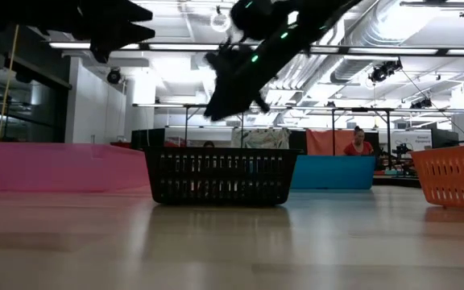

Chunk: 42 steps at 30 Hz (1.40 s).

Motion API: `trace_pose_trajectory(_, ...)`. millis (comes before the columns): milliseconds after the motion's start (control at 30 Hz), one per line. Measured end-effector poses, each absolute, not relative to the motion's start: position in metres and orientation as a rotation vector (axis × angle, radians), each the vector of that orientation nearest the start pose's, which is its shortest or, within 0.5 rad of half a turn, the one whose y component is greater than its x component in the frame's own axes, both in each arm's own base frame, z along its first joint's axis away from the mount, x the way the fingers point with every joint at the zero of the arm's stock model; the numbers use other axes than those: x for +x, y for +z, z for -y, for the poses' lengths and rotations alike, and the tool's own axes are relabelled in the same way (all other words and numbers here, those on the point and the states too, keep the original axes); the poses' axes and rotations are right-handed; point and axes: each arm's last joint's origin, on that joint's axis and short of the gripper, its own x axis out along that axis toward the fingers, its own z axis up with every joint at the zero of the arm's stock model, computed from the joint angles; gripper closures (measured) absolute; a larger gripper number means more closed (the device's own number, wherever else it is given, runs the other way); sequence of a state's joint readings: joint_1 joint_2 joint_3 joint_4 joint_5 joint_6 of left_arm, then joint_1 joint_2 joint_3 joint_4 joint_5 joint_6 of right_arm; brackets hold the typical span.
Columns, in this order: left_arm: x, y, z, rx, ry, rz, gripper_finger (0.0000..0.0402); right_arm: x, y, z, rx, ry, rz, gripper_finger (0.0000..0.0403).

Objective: Sort Halloween decoration
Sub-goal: Put the white bone toy into the blue bin

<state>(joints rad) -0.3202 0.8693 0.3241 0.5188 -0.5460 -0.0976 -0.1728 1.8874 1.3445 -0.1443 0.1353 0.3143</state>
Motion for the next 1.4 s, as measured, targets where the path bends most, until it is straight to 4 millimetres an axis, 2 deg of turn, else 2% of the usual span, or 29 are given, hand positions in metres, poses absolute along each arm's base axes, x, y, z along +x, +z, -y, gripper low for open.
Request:
trace_pose_trajectory(133, 0.177, 0.228, 0.042, -0.042, 0.258, -0.006, 0.0227, 0.437, 0.197, 0.085, 0.329, -0.394, -0.744, 0.0306)
trace_pose_trajectory(300, 0.173, 0.234, 0.04, 0.021, 0.271, 0.013, 0.0227, 0.47, 0.181, 0.093, 0.365, -0.467, -0.716, 0.0306)
trace_pose_trajectory(433, 0.166, 0.238, 0.041, 0.028, 0.258, 0.016, 0.0227, 0.485, 0.171, 0.098, 0.381, -0.573, -0.705, 0.0306)
trace_pose_trajectory(567, 0.161, 0.237, 0.04, 0.043, 0.248, -0.015, 0.0227, 0.487, 0.155, 0.097, 0.377, -0.661, -0.738, 0.0306)
trace_pose_trajectory(733, 0.156, 0.238, 0.04, 0.037, 0.243, -0.017, 0.0227, 0.479, 0.14, 0.092, 0.38, -0.76, -0.772, 0.0306)
trace_pose_trajectory(867, 0.155, 0.239, 0.039, 0.033, 0.243, -0.009, 0.0227, 0.475, 0.135, 0.09, 0.387, -0.845, -0.757, 0.0307)
trace_pose_trajectory(1233, 0.155, 0.239, 0.039, 0.037, 0.243, -0.011, 0.0227, 0.472, 0.127, 0.085, 0.431, -0.793, -0.785, 0.0343)
trace_pose_trajectory(1400, 0.155, 0.239, 0.039, 0.05, 0.243, -0.013, 0.0227, 0.473, 0.13, 0.071, 0.394, -0.743, -0.816, 0.0352)
